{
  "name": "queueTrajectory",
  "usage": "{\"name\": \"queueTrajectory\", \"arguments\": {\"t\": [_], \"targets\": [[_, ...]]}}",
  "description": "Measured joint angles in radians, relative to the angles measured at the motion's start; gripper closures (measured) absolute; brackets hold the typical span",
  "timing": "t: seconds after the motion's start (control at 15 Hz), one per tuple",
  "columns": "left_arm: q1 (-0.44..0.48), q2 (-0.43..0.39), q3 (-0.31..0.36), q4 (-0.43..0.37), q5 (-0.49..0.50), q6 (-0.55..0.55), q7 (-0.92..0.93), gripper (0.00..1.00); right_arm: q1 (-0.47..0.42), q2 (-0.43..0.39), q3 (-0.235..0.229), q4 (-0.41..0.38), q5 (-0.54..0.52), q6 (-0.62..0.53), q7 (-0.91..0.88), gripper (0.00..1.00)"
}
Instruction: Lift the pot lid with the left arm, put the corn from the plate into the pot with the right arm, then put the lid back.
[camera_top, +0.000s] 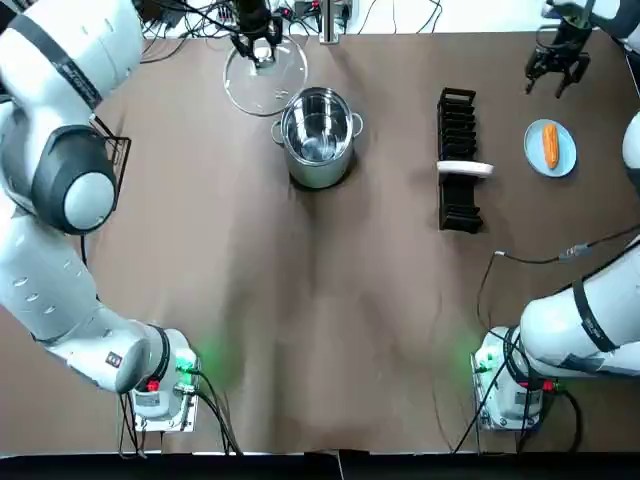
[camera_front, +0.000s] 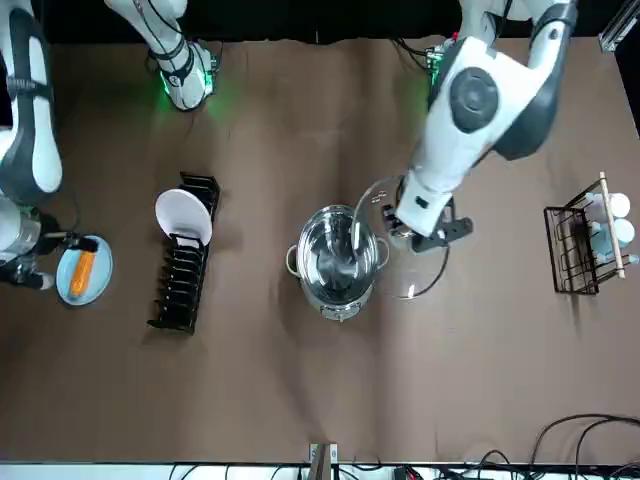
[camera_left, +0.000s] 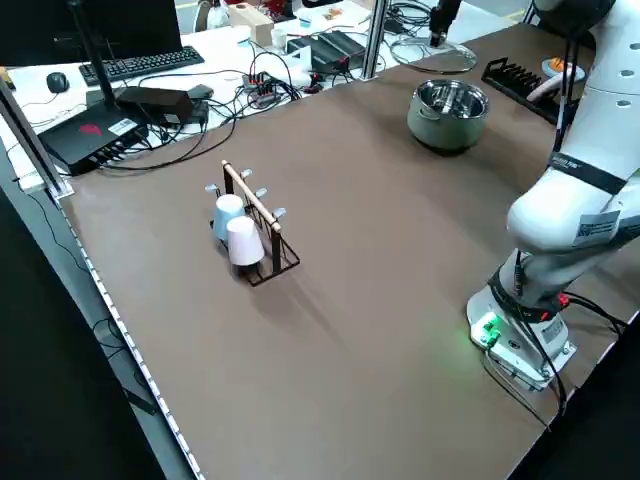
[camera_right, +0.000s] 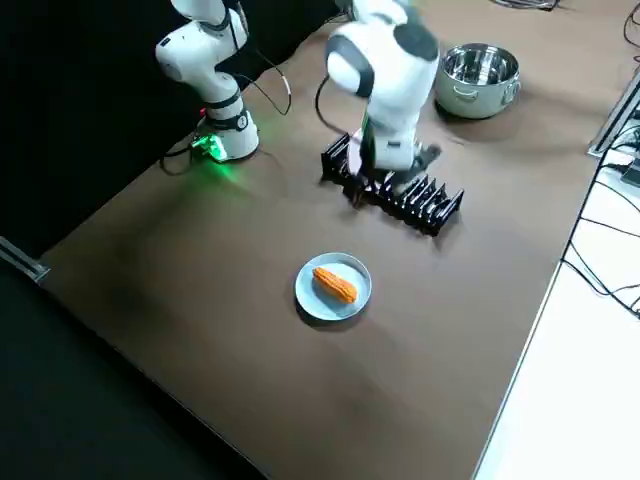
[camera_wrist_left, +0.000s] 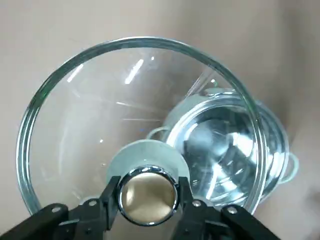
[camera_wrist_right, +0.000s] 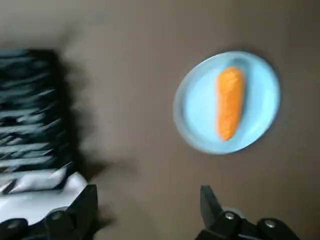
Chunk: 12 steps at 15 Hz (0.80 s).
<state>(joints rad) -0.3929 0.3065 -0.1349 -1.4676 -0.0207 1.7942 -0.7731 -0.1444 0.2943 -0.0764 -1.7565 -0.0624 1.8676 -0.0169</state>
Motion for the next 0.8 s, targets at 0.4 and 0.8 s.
{"name": "queueTrajectory", "arguments": {"t": [0.4, 0.8], "targets": [[0.172, -0.059, -0.001, -0.054, -0.034, -0.138, 0.290, 0.49, -0.137, 0.153, -0.002, -0.001, -0.071, 0.243, -0.007, 0.27], [0.343, -0.132, -0.002, -0.217, -0.051, -0.144, 0.583, 0.49, -0.183, 0.260, 0.000, -0.017, -0.071, 0.406, -0.009, 0.28]]}}
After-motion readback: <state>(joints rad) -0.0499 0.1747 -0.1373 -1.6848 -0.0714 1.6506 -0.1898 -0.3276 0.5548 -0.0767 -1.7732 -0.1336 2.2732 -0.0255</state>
